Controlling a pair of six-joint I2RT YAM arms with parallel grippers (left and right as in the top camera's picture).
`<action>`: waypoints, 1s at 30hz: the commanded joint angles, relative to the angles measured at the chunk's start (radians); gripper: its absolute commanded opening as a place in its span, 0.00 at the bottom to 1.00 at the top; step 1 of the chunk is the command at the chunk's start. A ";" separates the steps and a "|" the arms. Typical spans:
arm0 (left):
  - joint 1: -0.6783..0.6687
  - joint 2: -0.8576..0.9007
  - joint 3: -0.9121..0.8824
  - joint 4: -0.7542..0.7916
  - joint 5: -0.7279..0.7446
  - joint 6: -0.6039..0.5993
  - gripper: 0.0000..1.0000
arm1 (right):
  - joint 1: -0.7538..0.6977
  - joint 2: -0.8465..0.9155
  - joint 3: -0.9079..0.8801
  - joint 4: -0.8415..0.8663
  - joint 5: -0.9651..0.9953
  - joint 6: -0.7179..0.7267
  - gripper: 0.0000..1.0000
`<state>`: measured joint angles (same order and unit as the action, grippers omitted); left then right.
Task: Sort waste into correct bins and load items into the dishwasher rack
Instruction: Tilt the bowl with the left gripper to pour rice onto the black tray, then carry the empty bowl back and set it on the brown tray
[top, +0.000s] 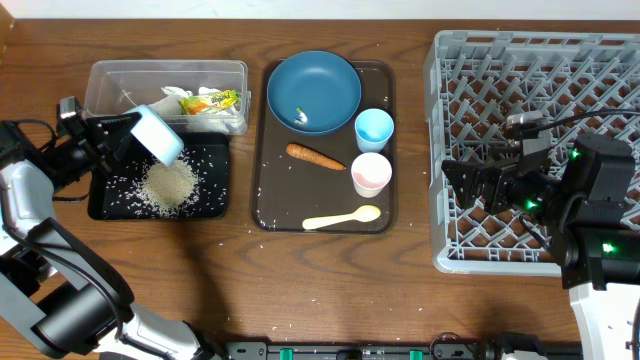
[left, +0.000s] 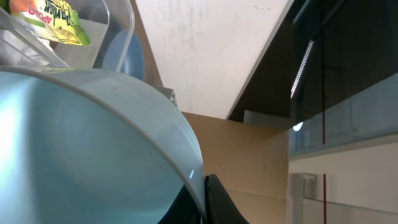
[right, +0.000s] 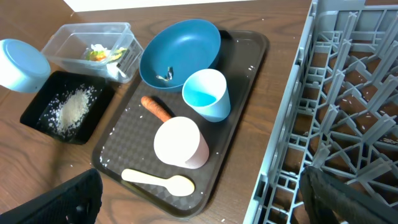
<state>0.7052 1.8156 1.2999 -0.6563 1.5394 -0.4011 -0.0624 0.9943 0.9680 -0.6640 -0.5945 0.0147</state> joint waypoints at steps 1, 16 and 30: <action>-0.009 -0.036 0.013 0.001 -0.016 -0.002 0.06 | -0.002 0.001 0.019 -0.002 -0.008 0.007 0.99; -0.582 -0.209 0.013 -0.029 -0.637 0.139 0.06 | -0.002 0.001 0.019 -0.021 -0.008 0.007 0.99; -1.168 -0.071 -0.010 -0.145 -1.482 0.143 0.06 | -0.002 0.001 0.019 -0.023 -0.008 0.006 0.99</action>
<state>-0.4267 1.7107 1.2999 -0.8036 0.2375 -0.2790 -0.0624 0.9943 0.9680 -0.6846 -0.5945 0.0147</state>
